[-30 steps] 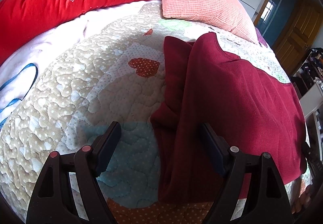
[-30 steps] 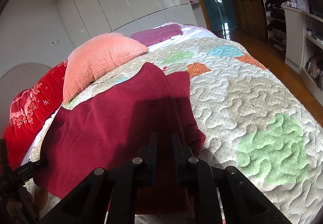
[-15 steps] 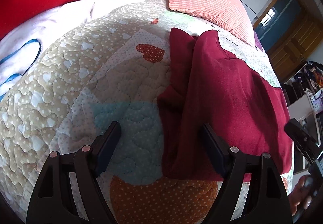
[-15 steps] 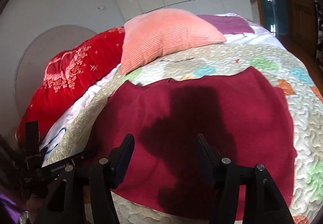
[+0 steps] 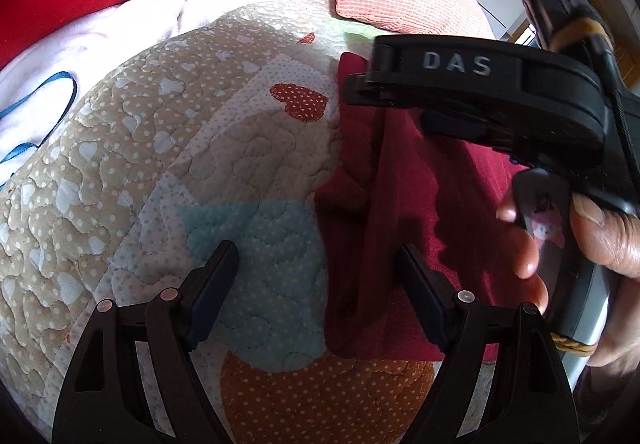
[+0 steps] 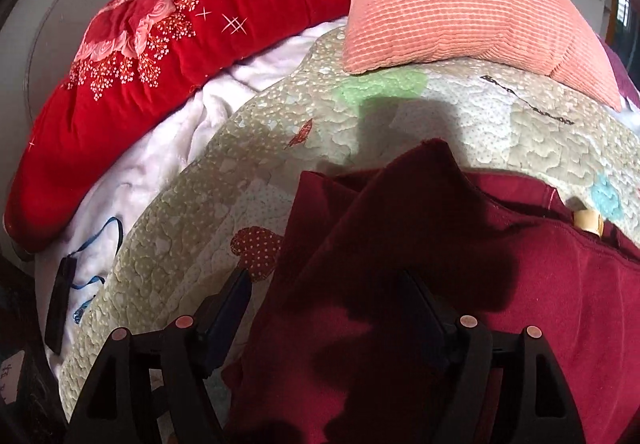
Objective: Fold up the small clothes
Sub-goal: 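Grasp the folded edge with the left gripper and lift it over the stack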
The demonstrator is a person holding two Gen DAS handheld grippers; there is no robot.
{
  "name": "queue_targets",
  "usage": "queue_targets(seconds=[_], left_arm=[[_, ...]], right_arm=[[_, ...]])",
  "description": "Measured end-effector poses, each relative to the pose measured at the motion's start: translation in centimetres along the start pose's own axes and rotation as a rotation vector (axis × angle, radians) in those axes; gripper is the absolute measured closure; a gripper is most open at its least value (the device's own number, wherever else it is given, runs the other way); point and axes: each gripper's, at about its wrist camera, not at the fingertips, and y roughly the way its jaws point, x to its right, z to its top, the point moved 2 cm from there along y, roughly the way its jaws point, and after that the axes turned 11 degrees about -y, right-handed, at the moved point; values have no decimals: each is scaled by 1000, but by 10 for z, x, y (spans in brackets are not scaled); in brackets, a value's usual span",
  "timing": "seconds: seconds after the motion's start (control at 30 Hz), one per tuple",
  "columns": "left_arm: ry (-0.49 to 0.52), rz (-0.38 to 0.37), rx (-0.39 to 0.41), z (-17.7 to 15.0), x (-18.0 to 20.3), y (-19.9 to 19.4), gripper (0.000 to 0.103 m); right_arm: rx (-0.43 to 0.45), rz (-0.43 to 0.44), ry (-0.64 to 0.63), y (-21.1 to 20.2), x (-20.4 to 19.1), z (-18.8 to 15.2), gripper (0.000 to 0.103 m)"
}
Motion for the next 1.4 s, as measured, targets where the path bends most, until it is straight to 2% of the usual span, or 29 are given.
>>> queue_targets(seconds=[0.17, 0.27, 0.33, 0.37, 0.43, 0.5, 0.63, 0.8, 0.83, 0.87, 0.93, 1.03, 1.17, 1.3, 1.4], left_arm=[[0, -2, 2, 3, 0, 2, 20], [3, 1, 4, 4, 1, 4, 20], [6, 4, 5, 6, 2, 5, 19], [6, 4, 7, 7, 4, 6, 19], [6, 1, 10, 8, 6, 7, 18], [2, -9, 17, 9, 6, 9, 15], [30, -7, 36, 9, 13, 12, 15], [104, -42, 53, 7, 30, 13, 16], [126, -59, 56, 6, 35, 13, 27], [147, -80, 54, 5, 38, 12, 46], [168, -129, 45, 3, 46, 9, 69], [216, -164, 99, 1, 59, -6, 77], [238, -275, 109, -2, 86, -28, 79], [341, -318, 66, -27, 139, -32, 79], [407, -334, 30, -49, 182, -21, 79]], right_arm=[[-84, -127, -97, 23, -12, 7, 16], [-83, -182, -146, 28, -17, 5, 16], [-60, -219, -166, 24, -15, 1, 28], [-45, -213, -175, 19, -12, -2, 41], [-4, -155, -153, 4, -3, -6, 54], [37, -70, -90, -14, 8, -9, 75], [117, 50, 9, -36, 21, -13, 80], [172, 89, 46, -52, 26, -21, 82], [182, 89, 48, -55, 27, -23, 82], [192, 90, 50, -58, 28, -24, 83], [205, 92, 54, -67, 33, -30, 84], [235, 84, 59, -85, 45, -38, 84], [290, 71, 59, -125, 69, -54, 85], [328, 19, 68, -163, 100, -78, 85], [335, -29, 107, -181, 131, -103, 86]])
